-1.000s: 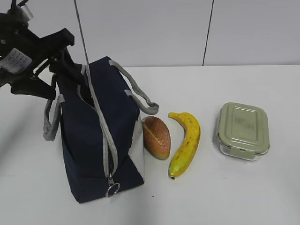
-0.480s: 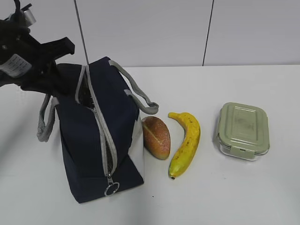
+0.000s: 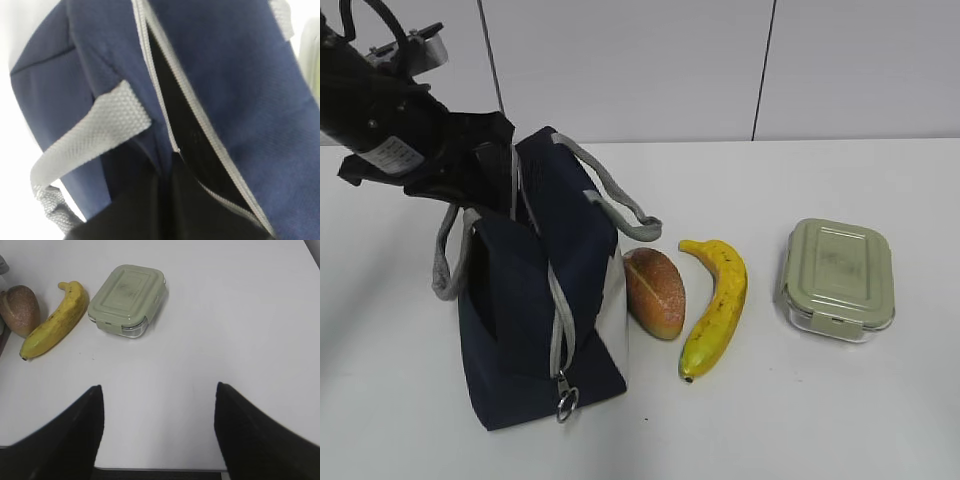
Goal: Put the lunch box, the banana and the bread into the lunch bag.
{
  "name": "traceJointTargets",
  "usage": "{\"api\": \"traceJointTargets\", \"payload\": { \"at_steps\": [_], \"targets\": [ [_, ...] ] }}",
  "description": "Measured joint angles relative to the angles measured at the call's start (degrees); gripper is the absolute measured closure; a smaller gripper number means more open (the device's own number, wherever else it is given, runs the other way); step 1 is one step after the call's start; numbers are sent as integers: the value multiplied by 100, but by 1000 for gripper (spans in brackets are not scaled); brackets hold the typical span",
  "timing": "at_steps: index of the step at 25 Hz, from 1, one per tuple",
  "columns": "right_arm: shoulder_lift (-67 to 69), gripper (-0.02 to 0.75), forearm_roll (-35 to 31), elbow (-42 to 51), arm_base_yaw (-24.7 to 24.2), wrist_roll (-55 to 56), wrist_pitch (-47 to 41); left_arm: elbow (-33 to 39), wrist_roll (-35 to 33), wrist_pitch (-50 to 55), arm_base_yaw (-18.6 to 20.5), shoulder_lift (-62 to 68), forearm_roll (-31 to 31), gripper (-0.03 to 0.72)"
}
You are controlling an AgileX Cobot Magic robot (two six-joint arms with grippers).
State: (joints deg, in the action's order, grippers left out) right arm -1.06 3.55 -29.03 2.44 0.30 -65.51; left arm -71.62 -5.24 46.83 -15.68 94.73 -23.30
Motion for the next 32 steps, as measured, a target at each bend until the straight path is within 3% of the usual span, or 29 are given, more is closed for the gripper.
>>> {"api": "traceJointTargets", "payload": {
  "at_steps": [17,21,32],
  "targets": [
    [0,227,26,0,0,0,9,-270,-334,-163,0,23,48,690],
    [19,226,257,-94,0,11,437,-270,-334,-169,0,23,48,691],
    [2835,227,51,-116,0,311,1800,-270,-334,-169,0,23,48,691]
  ]
}}
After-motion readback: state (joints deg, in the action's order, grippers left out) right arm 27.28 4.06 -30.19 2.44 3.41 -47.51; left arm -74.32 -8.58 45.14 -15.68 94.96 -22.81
